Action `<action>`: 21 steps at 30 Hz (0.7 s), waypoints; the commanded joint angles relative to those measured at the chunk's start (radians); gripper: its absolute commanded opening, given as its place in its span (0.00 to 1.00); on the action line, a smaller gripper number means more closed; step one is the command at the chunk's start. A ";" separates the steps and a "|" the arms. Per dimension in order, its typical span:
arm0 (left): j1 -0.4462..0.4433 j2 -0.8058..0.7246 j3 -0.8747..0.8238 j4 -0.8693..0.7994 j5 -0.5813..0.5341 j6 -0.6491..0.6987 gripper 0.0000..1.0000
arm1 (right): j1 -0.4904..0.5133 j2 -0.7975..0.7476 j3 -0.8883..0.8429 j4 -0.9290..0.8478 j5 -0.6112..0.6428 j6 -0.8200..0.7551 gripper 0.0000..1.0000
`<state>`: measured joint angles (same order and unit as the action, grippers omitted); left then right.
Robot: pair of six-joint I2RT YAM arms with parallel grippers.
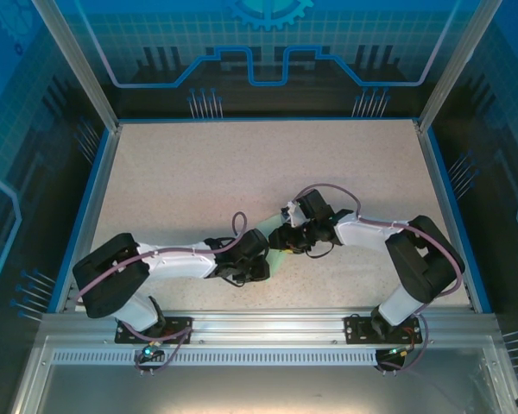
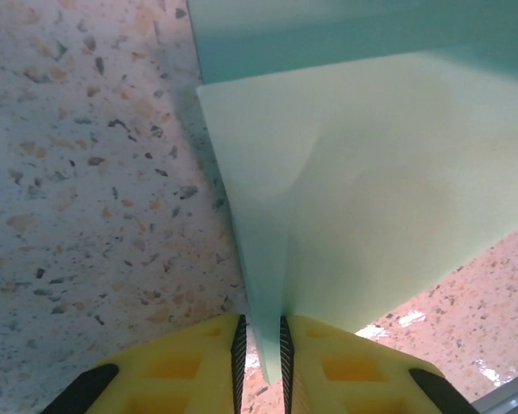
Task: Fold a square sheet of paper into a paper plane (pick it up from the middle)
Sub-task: Fourth fold the wing at the center of the table.
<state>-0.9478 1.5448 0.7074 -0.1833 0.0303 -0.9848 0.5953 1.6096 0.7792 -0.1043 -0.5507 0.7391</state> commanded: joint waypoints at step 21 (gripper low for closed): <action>-0.066 0.176 0.121 -0.125 -0.057 0.099 0.24 | 0.040 0.073 0.072 -0.129 0.083 -0.041 0.20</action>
<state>-0.9821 1.6379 0.8276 -0.3290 -0.0246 -0.9291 0.6167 1.6604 0.8227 -0.1833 -0.4961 0.7151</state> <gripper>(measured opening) 0.234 0.220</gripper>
